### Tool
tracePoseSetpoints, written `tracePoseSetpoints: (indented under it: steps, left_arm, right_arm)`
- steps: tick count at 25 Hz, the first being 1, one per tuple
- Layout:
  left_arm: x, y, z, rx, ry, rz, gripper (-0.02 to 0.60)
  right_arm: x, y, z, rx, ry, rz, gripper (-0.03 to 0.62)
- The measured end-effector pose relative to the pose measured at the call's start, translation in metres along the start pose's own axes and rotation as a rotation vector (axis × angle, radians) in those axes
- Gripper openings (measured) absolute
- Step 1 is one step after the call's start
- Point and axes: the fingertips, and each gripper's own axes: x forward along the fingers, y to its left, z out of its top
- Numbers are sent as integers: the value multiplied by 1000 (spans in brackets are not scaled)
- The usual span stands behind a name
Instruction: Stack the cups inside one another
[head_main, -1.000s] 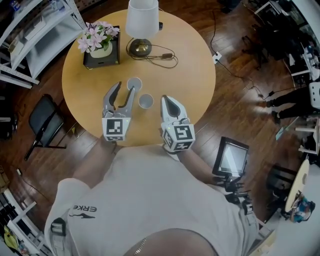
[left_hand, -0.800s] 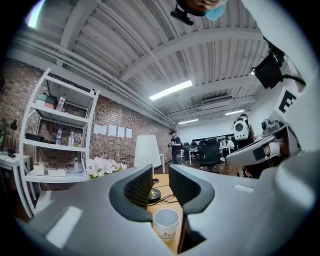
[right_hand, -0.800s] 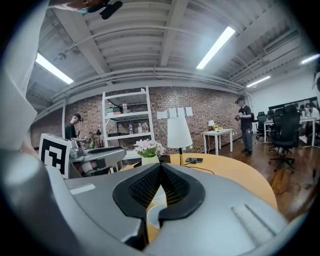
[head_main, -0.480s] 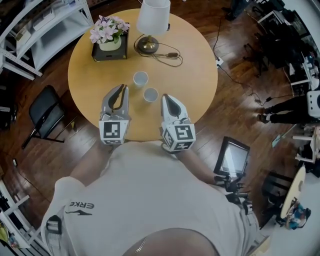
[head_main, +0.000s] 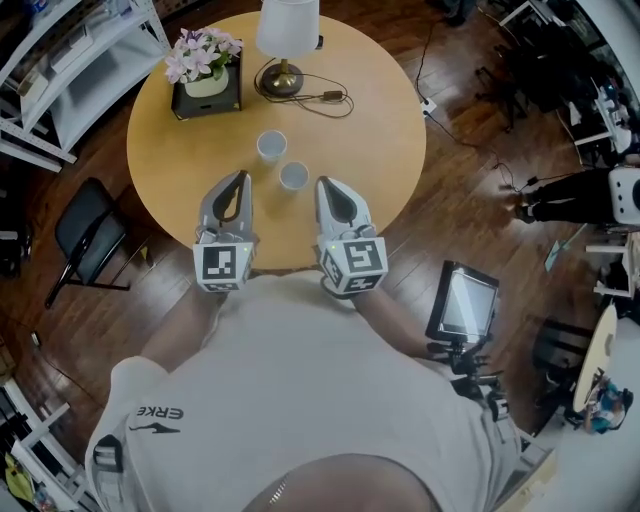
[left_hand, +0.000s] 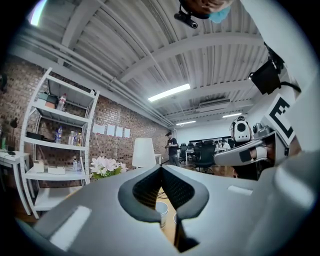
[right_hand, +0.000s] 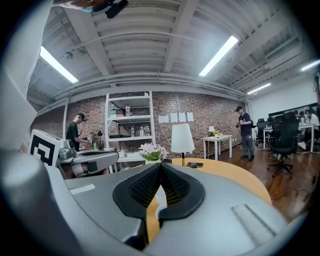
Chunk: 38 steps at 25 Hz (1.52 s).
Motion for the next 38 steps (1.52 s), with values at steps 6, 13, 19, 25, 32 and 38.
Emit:
tracePoseSetpoints:
  steps: [6,13,19,25,32,38]
  left_arm:
    - [1,-8,-5,-17,8,-21,2]
    - [4,-15,-24,-21,61,-31,2]
    - [6,-20,-50,-26,143,-41,2]
    - [9,-25,-80,-36,231,-37,2]
    - [17,-31,-106,-40,300,-35,2]
    - [21,-29,-122,-39,346,-27,2]
  right_arm:
    - [-5,-6,-8,4,13,-23,14]
    - [1,-15,-27,15,58,-27,14]
    - [13,-19,-59,35,138,-9,14]
    - [22,-27,-92,45,210,4,14]
    - [33,-33,-128,54,279,50,42]
    - [48,-30,-173,16,406,119,206]
